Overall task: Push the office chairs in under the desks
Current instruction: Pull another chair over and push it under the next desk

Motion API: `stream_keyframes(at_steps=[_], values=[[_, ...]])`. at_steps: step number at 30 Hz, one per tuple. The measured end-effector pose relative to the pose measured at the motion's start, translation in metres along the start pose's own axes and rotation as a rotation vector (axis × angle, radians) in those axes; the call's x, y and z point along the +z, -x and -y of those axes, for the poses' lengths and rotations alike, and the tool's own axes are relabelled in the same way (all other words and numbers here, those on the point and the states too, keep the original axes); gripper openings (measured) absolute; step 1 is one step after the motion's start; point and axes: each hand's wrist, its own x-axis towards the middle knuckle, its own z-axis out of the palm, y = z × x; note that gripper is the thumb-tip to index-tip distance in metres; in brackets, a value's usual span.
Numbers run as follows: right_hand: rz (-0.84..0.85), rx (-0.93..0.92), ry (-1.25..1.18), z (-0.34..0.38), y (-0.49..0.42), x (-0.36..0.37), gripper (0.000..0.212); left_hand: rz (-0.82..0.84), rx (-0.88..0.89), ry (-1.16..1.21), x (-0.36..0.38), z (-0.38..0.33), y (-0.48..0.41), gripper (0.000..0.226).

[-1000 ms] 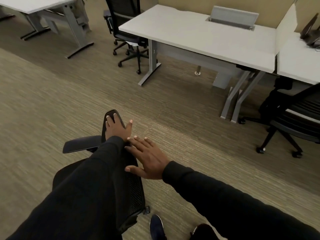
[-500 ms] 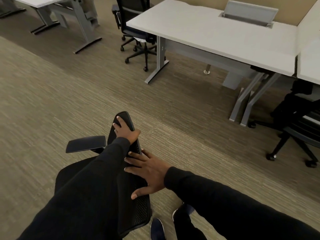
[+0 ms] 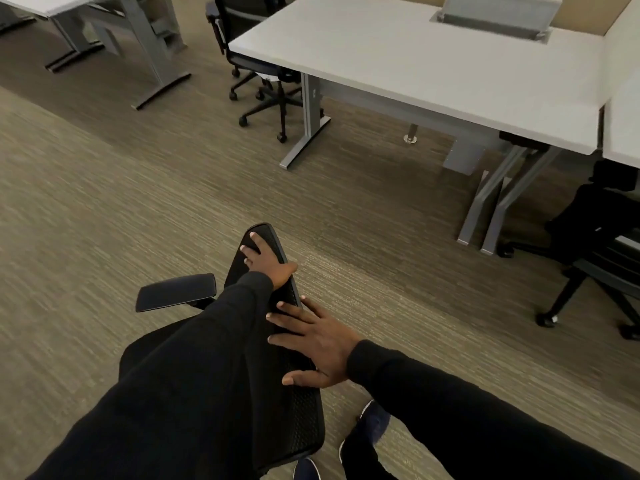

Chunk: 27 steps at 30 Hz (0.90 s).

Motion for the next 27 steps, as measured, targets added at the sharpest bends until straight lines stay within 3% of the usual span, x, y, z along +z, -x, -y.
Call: stream_keyframes(at_steps=[7,17,24,27], values=[[-0.092,0.089,-0.005,-0.064,0.029,-0.017,0.068,0.058,0.078,-0.084,0.032,-0.079,-0.032,0.117],[-0.25,0.352,-0.009,-0.12,0.07,-0.043,0.07,0.236,0.27,-0.225,0.085,-0.193,-0.069,0.115],[-0.608,0.642,-0.146,-0.137,0.091,-0.072,0.06,0.384,0.449,-0.405,0.117,-0.243,-0.072,0.116],[-0.686,0.779,-0.134,-0.16,0.108,-0.093,0.051,0.438,0.53,-0.428,0.132,-0.254,-0.066,0.119]])
